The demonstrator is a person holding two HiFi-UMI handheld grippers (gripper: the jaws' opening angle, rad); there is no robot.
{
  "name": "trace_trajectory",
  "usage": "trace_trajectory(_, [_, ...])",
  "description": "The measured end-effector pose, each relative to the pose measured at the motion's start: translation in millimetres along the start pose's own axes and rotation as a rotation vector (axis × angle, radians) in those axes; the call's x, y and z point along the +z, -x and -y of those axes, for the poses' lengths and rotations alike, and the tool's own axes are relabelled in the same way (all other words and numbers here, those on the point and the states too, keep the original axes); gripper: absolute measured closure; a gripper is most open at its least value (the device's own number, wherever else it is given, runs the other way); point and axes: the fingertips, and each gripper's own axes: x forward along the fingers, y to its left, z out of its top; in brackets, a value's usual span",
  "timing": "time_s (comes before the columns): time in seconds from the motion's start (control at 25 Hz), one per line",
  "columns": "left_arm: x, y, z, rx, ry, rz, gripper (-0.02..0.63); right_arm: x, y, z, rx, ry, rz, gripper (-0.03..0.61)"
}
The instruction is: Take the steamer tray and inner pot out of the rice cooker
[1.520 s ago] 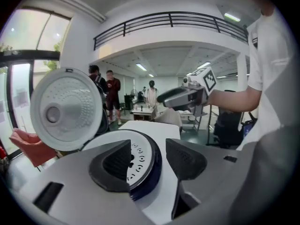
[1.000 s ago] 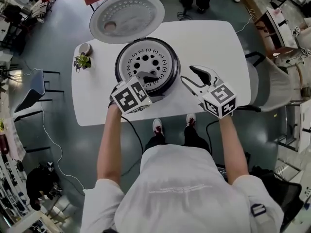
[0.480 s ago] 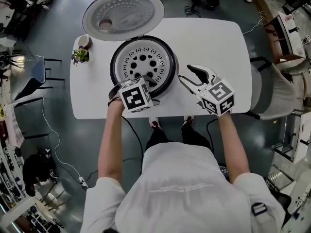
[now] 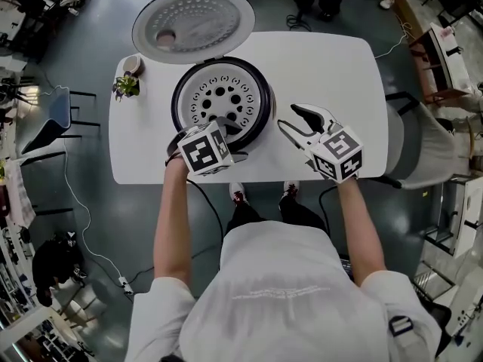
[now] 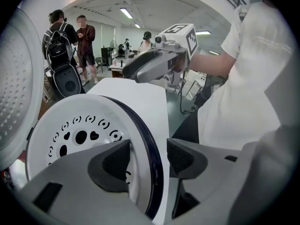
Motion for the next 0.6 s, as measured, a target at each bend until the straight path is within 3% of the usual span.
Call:
trace_trajectory(0.36, [13.2, 17.4, -2.1, 0.055, 0.04, 0.126, 0.375, 18.2, 9.1, -8.8, -0.024, 0.031, 0.04, 0.368])
trace_trajectory(0.52, [20.3, 29.6, -7.3, 0.107, 0.06, 0.195, 0.427, 24.9, 15.4, -7.5, -0.044, 0.04, 0.057, 0.368])
trace_trajectory(0.6, [24.0, 40.0, -13.2, 0.16, 0.066, 0.247, 0.521, 30.2, 17.0, -7.5, -0.051, 0.043, 0.067, 0.368])
